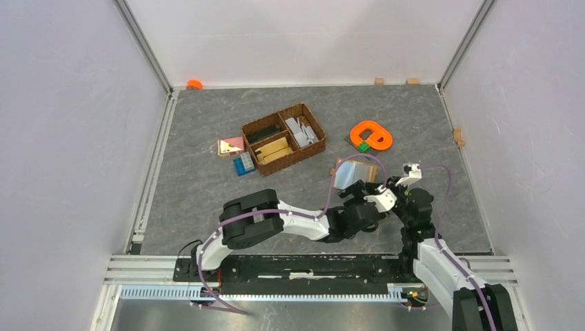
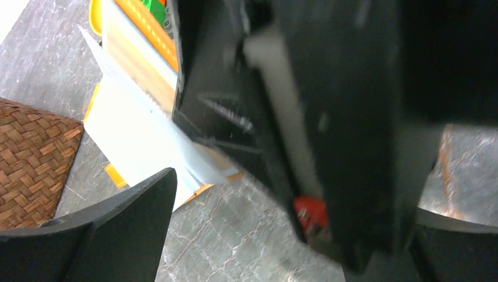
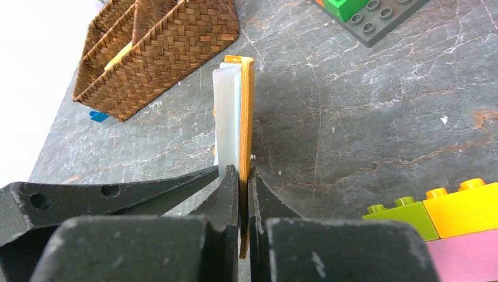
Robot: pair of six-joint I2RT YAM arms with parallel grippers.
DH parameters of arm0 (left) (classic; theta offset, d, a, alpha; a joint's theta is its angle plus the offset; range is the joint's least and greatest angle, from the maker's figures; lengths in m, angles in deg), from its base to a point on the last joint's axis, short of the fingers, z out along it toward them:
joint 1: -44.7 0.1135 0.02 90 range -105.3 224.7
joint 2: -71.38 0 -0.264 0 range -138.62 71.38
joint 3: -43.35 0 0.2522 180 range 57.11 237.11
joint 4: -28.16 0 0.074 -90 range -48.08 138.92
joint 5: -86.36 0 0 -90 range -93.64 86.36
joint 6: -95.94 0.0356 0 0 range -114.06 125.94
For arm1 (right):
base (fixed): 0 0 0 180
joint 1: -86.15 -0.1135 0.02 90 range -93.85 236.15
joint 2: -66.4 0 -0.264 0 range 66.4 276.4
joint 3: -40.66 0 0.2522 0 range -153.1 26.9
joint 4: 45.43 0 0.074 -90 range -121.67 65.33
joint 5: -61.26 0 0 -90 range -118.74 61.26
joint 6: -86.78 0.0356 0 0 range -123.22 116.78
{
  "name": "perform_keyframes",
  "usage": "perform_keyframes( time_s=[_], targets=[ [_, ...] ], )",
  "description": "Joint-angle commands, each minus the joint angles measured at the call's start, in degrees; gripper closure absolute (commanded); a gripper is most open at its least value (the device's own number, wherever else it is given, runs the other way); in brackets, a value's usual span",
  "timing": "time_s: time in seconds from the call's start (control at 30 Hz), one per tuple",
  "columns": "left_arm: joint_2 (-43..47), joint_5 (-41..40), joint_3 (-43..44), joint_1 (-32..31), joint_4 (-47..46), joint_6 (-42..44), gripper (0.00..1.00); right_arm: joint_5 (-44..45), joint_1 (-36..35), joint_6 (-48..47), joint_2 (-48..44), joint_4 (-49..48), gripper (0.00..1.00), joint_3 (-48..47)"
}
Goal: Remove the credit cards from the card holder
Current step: Remove the credit card from the card holder.
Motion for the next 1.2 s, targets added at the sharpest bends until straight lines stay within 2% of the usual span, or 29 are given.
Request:
perform_keyframes(
  time_s=[0.0,0.1,0.13,0.27,0.4,0.6,0.8,0.93,1.17],
  targets=[
    [5.3,4.6,-7.6,0.8,-11.7,7.8,0.0,-1.3,-0.1,-0.9,-0.7,-4.4,1.0,1.1],
    [6.3,5.4,-16.1,2.2,-27.6,12.6,0.0,-1.4,0.1,-0.8,0.1,-4.1,1.0,1.1],
    [6.7,7.1,-16.2,3.4,-26.3,11.3,0.0,-1.7,0.2,-0.7,0.2,-4.2,1.0,1.2],
    [8.7,17.5,-10.7,8.7,-9.8,2.0,0.0,-2.2,0.5,-0.5,0.2,-4.4,1.0,1.3],
    [9.0,20.3,-11.0,10.1,-9.3,0.7,0.0,-2.2,0.8,-0.5,0.3,-4.4,1.0,1.3],
    [3.9,23.5,-1.5,11.1,2.8,0.6,0.0,-2.6,1.1,-0.1,0.5,-4.9,1.0,1.5],
    [4.9,18.5,-3.4,11.5,0.4,-1.7,0.0,-3.2,1.2,0.4,1.6,-5.9,1.0,1.7],
    [5.8,21.4,-4.7,11.7,-1.0,-1.5,0.0,-3.3,1.3,0.5,1.7,-6.1,1.0,1.8],
    [4.9,20.9,-3.8,11.8,-0.2,-1.6,0.0,-3.7,1.4,0.7,1.8,-6.5,1.0,1.9]
  ],
)
